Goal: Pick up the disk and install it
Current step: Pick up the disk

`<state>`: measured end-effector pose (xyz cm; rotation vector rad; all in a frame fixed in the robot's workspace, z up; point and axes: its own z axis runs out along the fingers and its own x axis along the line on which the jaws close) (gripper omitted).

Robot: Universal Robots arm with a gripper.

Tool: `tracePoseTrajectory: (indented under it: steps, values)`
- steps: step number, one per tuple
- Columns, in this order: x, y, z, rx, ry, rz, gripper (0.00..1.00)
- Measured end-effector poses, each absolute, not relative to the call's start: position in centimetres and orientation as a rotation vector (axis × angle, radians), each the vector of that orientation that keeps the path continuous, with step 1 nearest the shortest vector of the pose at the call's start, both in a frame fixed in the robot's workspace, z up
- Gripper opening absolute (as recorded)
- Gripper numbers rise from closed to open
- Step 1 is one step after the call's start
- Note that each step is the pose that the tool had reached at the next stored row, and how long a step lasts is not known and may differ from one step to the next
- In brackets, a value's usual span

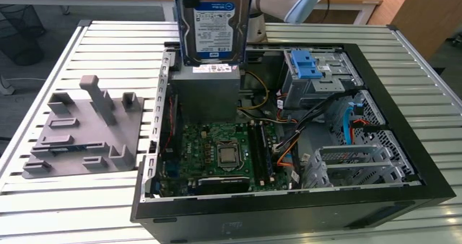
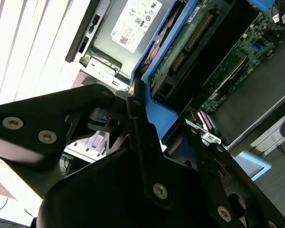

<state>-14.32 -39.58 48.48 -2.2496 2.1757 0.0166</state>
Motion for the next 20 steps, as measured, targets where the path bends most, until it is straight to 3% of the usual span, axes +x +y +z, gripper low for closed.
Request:
tracePoseTrajectory:
  steps: [20]
  values:
    - [-12.5,-42.7,48.0,-2.218,2.207,0.017,0.36]
